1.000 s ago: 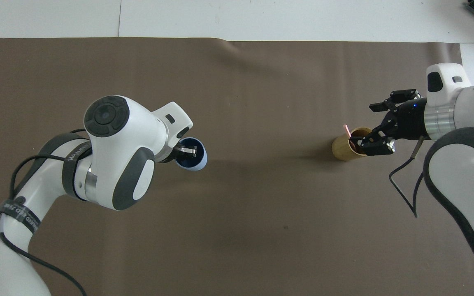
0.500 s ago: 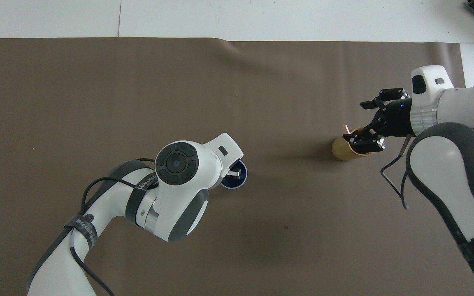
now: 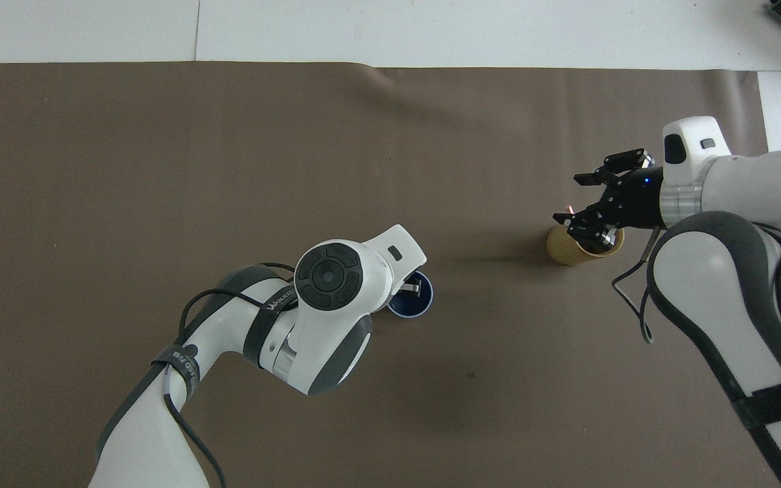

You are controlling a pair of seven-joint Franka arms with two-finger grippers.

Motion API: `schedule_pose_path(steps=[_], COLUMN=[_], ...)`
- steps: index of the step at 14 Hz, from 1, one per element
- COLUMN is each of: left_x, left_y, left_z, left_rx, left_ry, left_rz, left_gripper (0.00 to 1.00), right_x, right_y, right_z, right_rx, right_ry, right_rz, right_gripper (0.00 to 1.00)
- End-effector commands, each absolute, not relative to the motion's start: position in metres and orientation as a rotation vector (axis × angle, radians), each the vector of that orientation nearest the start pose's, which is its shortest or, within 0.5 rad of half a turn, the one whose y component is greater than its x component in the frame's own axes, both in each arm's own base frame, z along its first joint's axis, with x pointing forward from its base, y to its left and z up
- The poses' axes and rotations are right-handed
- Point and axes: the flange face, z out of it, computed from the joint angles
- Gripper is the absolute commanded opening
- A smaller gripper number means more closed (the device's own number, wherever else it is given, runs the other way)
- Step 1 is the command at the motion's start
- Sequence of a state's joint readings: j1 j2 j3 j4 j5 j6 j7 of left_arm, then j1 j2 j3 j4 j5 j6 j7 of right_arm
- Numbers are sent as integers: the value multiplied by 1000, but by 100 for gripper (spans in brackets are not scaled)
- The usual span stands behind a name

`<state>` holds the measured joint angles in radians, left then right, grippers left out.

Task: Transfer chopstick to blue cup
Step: 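Stand the blue cup upright with the left gripper while the right gripper reaches the straw, then release the blue cup and withdraw the left gripper while the right gripper grasps the straw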

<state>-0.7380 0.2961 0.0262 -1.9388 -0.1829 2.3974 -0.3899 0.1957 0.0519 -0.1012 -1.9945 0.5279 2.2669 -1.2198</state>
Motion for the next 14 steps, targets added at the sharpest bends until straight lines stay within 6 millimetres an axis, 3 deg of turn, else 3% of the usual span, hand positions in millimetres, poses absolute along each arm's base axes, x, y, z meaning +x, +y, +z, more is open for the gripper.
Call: schedule_pose_path(steps=[1, 2, 3, 7, 11, 14], left_x=[480, 485, 483, 500, 520, 534], left_y=[-396, -381, -370, -286, -190, -142], left_z=[385, 394, 409, 460, 502, 542], left_rx=[-3327, -3322, -3315, -3270, -3214, -3203], left_ry=[299, 263, 252, 229, 265, 363], left_rz=[-142, -107, -70, -8, -30, -60], left_gripper=[100, 100, 100, 100, 100, 100], right_x=[581, 581, 581, 582, 583, 584], right_y=[71, 71, 70, 66, 65, 69], right_z=[448, 448, 449, 449, 450, 464], right_rx=[-2454, -2453, -2450, -2440, -2422, -2412], right_ry=[-1377, -1381, -1386, -1387, -1417, -1416], right_rz=[-629, -630, -634, -648, -642, -653], right_gripper=[71, 69, 61, 2, 0, 0])
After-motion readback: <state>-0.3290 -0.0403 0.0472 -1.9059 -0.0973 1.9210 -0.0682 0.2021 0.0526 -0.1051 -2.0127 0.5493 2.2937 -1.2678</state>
